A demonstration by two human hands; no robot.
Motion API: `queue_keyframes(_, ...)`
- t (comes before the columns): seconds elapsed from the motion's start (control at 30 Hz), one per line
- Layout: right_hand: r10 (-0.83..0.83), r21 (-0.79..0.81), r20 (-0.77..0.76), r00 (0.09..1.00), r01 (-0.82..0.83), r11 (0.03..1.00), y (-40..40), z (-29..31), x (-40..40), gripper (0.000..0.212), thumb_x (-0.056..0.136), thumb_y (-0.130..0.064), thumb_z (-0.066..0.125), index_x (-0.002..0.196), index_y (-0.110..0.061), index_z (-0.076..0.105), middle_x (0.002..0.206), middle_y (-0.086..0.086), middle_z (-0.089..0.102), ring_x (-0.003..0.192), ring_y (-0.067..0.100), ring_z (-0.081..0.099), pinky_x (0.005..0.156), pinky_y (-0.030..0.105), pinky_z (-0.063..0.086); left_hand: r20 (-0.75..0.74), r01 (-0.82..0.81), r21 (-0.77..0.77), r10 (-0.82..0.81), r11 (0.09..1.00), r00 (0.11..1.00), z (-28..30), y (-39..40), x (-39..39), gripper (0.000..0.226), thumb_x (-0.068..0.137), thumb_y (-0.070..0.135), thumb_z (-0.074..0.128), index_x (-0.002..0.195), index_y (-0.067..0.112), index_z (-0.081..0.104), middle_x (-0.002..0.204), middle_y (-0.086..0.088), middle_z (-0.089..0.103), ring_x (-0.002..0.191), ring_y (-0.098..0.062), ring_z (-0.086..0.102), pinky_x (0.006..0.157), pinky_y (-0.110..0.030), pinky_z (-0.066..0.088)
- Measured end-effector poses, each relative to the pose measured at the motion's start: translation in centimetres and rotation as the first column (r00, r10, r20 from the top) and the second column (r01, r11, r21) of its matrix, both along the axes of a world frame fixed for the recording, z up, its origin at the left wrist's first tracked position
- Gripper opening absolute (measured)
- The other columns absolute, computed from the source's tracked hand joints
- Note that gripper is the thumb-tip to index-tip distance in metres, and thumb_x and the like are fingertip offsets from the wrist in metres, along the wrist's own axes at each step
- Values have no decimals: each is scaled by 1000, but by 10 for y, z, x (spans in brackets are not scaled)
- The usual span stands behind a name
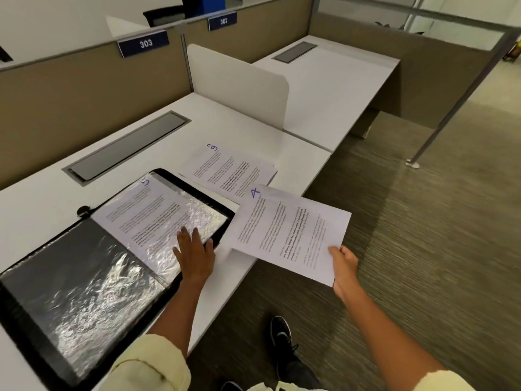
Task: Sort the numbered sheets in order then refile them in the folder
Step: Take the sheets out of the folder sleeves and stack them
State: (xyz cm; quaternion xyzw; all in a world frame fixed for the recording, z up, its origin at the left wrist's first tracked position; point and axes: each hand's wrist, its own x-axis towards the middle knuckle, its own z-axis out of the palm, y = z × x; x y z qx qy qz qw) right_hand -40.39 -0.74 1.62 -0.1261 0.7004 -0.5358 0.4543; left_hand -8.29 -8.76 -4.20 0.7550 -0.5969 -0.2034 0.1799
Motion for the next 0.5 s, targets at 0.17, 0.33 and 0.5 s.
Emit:
queue_keyframes(0.17,32,-25,105,994,-29,999,-31,5,5,9,100,-12,56,101,-15,64,108,11,69,99,29,68,87,50,58,-26,-37,-4,36,999,999,-1,-18,-5,58,104,35,38,153,8,22,163,-16,3,151,-29,-3,119,-52,-1)
queue_keyframes(0.33,107,-35,203,973,-102,994,-76,7,19,10,100,-10,55,105,-15,63,112,10,68,105,28,67,94,54,54,-54,-93,7,93,996,994,1,-30,-11,59,104,35,37,154,9,20,163,-15,-1,151,-27,-6,119,-49,-4)
queue_keyframes(0.5,168,-48,257,952,-161,986,-127,6,38,12,100,-8,54,102,-16,63,109,7,68,101,23,66,95,49,54,-28,-138,-9,137,990,990,2,-48,-13,63,102,40,39,154,9,21,163,-16,0,151,-29,-4,120,-50,-2)
